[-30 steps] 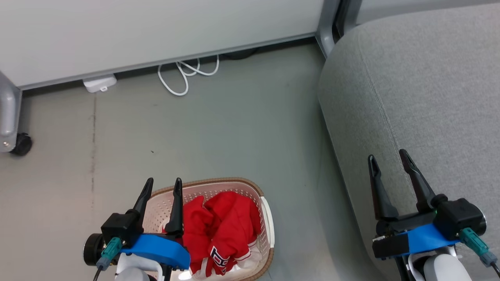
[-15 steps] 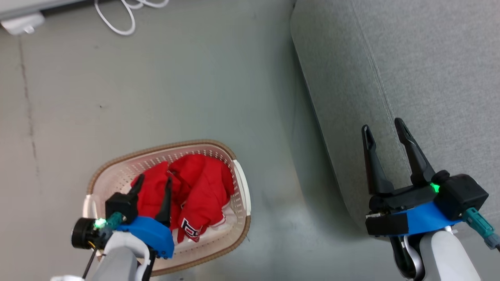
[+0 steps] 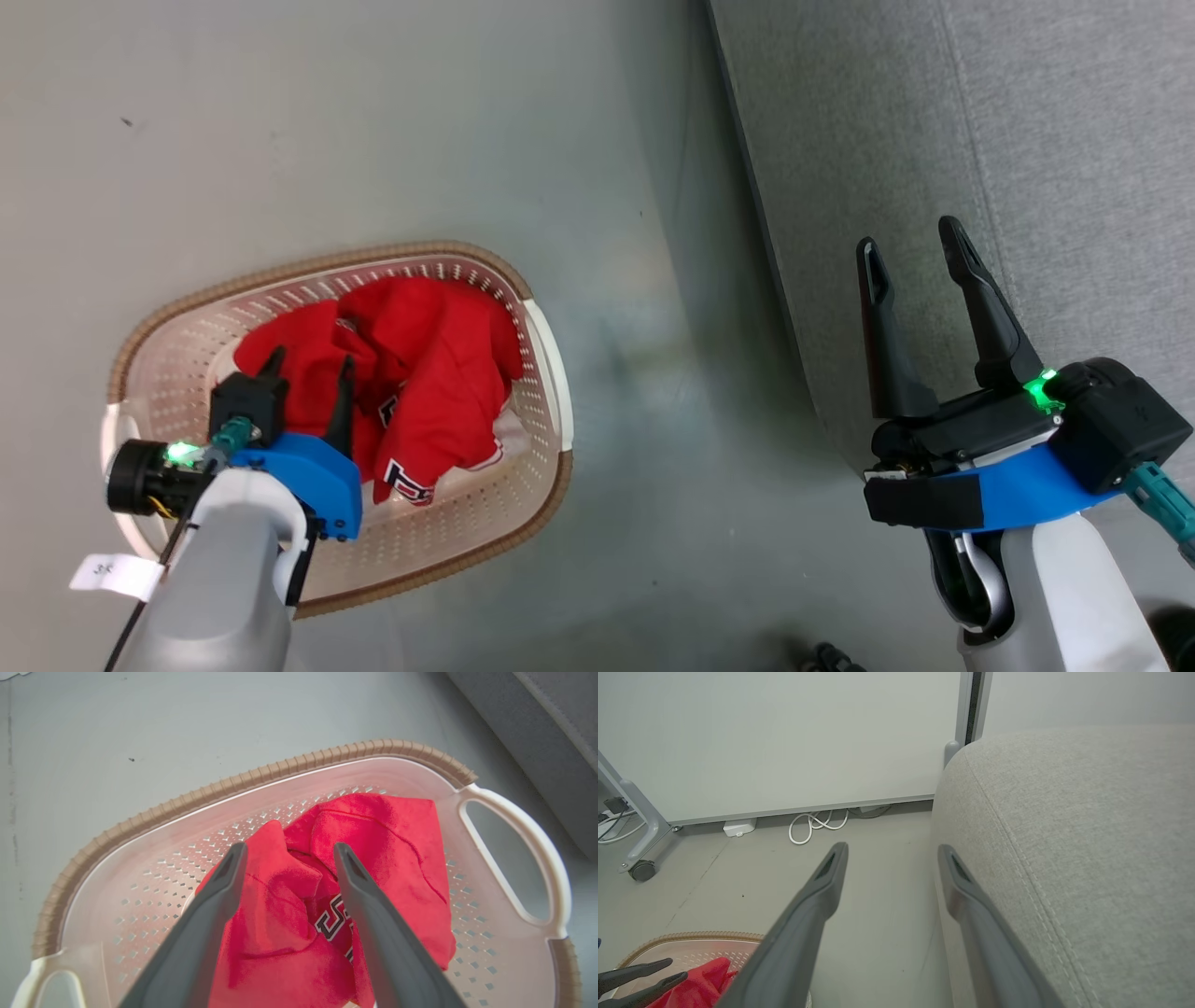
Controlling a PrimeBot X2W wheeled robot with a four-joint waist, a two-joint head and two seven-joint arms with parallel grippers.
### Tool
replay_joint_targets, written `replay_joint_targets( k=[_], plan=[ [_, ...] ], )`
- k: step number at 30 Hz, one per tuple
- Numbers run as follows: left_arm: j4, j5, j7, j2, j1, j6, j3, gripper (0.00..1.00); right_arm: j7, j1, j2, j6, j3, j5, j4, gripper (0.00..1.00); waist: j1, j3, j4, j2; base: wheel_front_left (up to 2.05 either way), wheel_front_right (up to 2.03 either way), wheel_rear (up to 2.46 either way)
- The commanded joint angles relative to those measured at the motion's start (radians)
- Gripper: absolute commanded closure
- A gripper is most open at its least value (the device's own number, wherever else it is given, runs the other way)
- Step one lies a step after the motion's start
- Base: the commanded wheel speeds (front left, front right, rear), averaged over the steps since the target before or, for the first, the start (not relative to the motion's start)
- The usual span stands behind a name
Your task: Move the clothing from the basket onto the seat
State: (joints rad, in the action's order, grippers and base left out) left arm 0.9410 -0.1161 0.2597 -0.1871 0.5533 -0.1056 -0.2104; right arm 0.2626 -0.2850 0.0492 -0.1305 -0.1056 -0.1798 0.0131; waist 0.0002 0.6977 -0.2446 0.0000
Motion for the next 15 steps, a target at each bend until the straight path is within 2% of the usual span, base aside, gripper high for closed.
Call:
replay_joint_targets(
  k=[1,15],
  plan=[
    [0.004,-0.002,0.002,-0.008,0.025,0.005,0.001,0.0,0.003,-0.019,0.002,0.0,-0.002,-0.007,-0.003,0.0,-0.0002,0.036,-0.013,0.0,0.0,0.0,0.0],
    [0.126,0.017,-0.046,-0.059,0.123,0.067,-0.016,0.0,0.003,-0.037,0.002,0.0,-0.038,-0.046,-0.012,0.0,-0.0002,0.117,-0.06,0.0,0.0,0.0,0.0]
  ],
)
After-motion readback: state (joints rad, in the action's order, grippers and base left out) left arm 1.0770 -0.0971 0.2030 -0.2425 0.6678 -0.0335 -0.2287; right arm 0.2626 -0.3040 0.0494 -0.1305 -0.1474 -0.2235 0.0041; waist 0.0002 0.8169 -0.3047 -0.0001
